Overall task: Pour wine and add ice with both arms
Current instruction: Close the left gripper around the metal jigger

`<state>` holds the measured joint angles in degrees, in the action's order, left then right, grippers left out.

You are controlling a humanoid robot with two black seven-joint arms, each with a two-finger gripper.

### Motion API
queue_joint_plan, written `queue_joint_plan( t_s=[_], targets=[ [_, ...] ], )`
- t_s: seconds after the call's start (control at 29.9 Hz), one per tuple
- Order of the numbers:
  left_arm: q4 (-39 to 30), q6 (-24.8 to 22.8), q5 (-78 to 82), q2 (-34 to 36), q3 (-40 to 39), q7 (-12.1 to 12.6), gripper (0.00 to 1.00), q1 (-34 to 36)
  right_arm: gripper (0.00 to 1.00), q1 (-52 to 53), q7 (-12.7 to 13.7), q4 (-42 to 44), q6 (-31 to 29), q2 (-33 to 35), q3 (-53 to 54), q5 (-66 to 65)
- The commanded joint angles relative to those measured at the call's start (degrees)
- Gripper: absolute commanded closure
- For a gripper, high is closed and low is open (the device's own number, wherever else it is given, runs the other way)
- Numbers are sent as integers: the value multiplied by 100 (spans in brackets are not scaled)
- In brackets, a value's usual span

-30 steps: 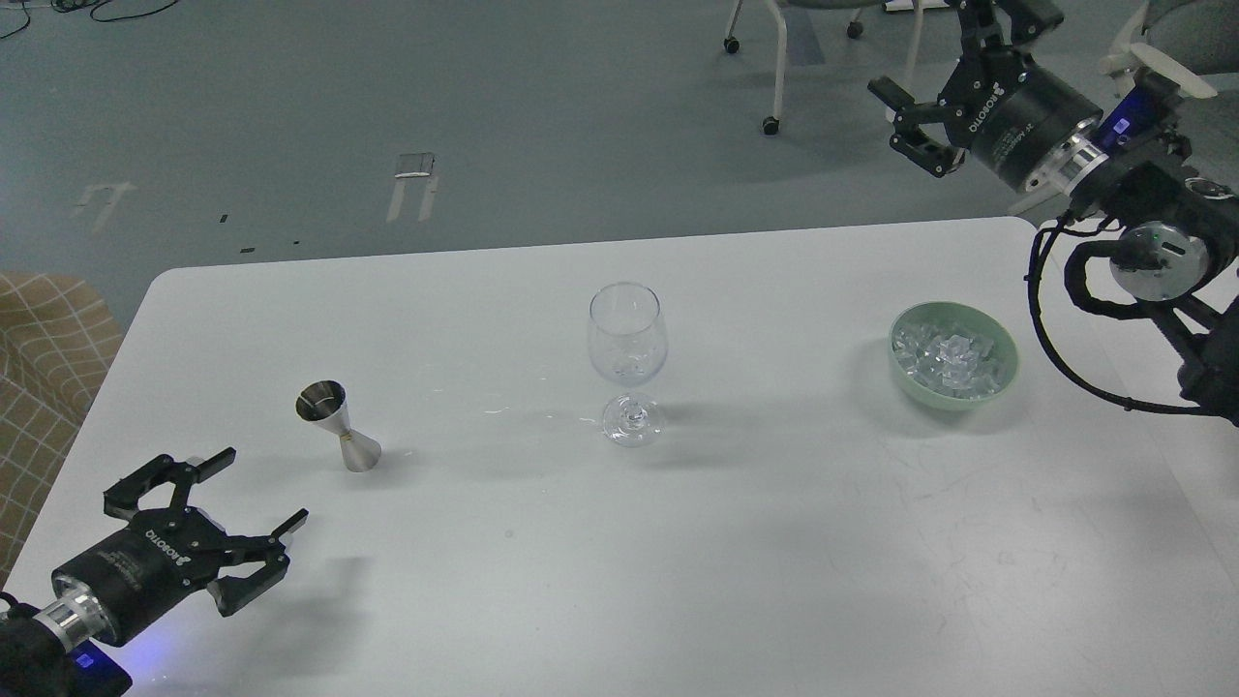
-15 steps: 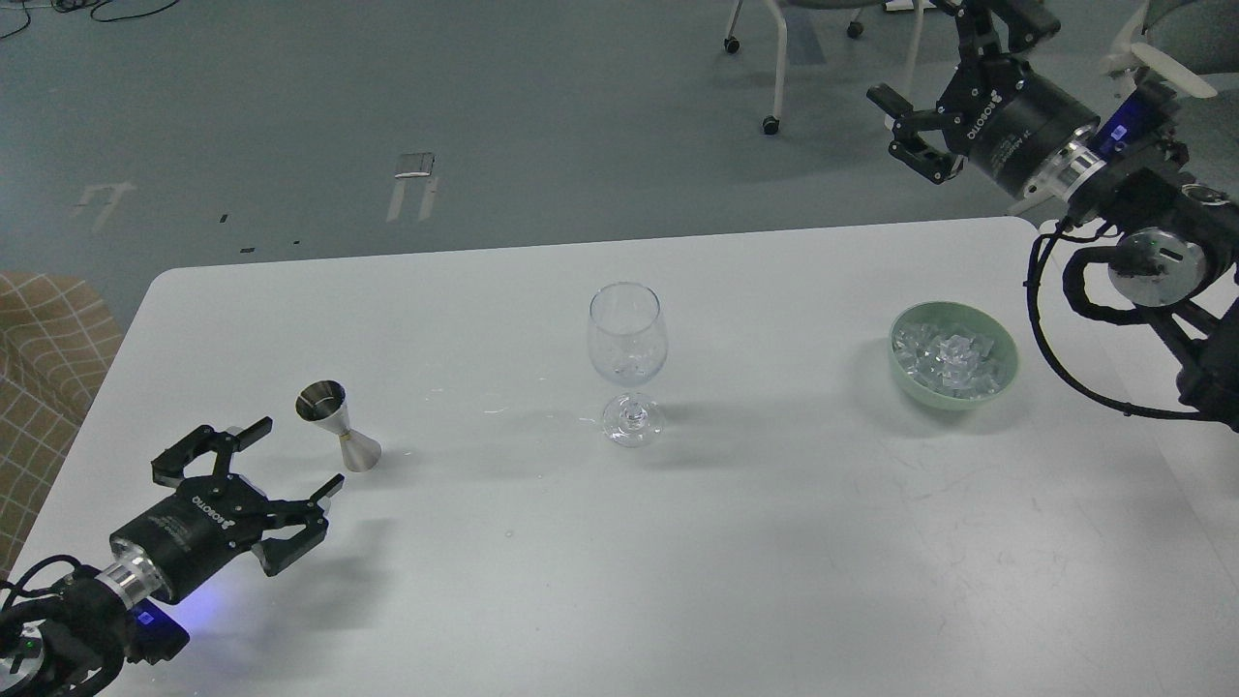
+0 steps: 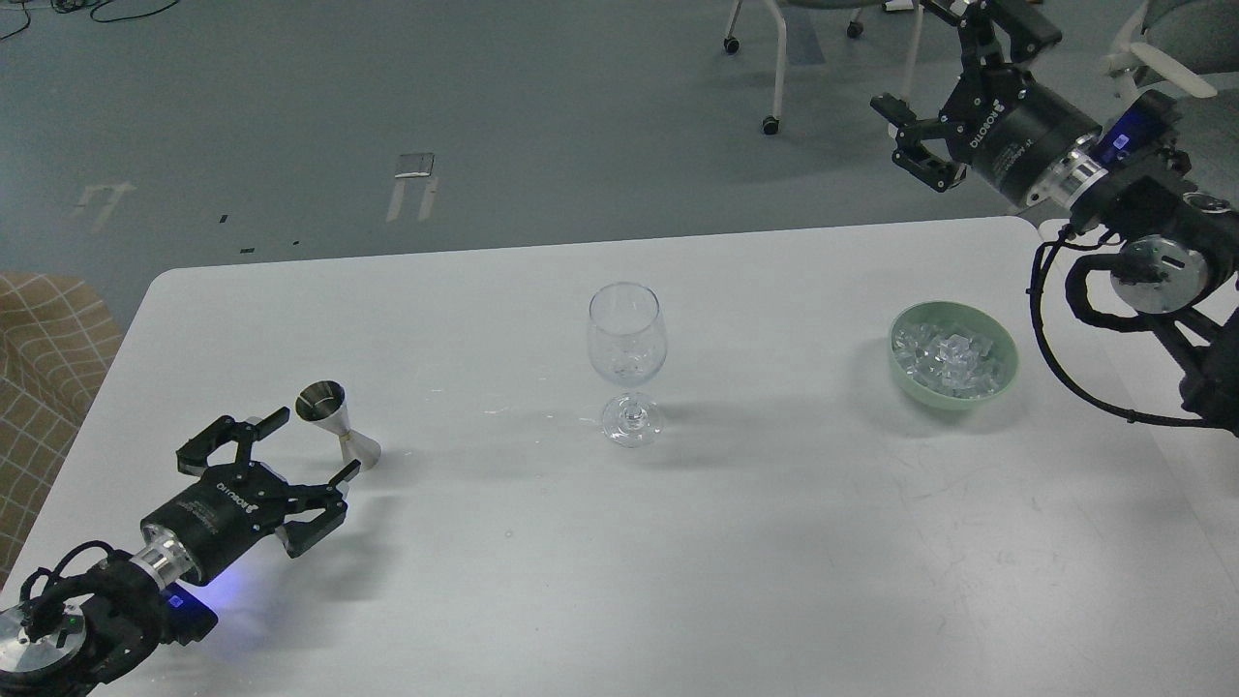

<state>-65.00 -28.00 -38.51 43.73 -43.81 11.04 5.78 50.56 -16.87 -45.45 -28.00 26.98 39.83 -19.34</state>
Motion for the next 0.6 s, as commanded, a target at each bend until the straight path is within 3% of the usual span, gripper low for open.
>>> queue_joint_plan(
  t_s=[0.0,0.57],
  targets=[
    [171,0,1,-57,4,-14,2,116,0,-2,0,1,0,0,-2,0],
    [488,0,1,-444,373,-23,4,679,0,-20,0,1,0,9,-2,0]
  ],
)
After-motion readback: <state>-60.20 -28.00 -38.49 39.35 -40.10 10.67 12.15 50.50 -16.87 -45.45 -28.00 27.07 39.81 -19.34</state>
